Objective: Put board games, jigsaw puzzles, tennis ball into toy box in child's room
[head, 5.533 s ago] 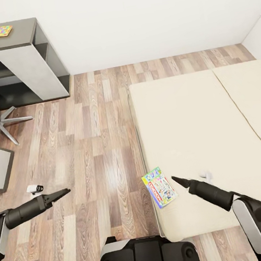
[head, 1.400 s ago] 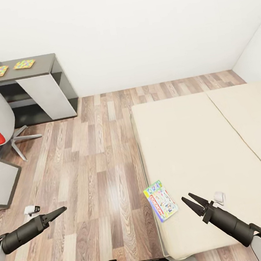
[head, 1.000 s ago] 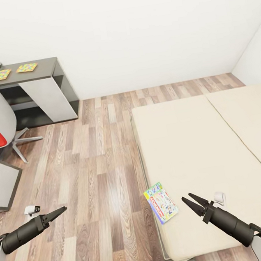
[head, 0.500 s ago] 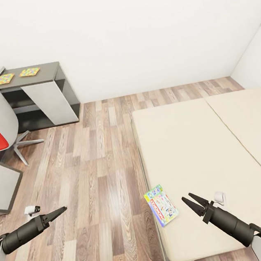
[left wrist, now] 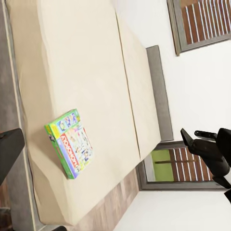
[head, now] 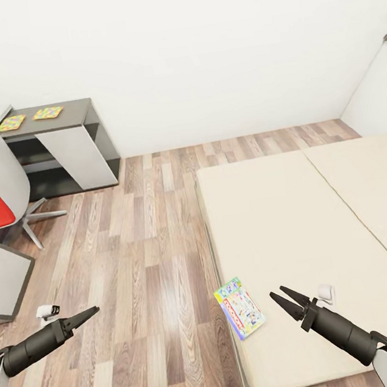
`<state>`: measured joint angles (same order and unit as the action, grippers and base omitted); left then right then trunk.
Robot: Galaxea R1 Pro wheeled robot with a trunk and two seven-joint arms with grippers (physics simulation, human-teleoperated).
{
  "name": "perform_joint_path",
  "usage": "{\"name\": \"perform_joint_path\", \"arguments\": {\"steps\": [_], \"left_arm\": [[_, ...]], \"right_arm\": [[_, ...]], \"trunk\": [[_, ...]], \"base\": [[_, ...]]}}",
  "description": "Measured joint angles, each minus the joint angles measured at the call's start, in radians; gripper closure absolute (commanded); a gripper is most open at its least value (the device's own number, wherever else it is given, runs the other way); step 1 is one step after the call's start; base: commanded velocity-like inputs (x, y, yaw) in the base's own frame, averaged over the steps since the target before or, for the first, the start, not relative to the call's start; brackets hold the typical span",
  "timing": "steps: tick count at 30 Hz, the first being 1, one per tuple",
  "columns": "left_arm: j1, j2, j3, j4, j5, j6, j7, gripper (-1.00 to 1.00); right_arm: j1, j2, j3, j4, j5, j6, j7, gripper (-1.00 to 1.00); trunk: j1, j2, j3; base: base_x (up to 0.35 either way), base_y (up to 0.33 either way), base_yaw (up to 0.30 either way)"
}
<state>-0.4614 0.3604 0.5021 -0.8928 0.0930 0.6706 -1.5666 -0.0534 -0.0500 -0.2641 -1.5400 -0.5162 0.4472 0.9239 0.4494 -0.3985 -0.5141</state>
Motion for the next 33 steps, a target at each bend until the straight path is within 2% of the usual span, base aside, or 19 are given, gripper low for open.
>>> {"name": "perform_joint_path", "arguments": {"steps": [33], "left_arm": [[0.0,0.0,-0.001,0.0,0.0,0.0,0.0,-1.0]], "right_arm": [[0.0,0.001,0.0,0.001,0.0,0.0,-0.001,-1.0]], "trunk": [[0.0,0.0,0.054]], "base": [[0.0,0.0,0.0]]}}
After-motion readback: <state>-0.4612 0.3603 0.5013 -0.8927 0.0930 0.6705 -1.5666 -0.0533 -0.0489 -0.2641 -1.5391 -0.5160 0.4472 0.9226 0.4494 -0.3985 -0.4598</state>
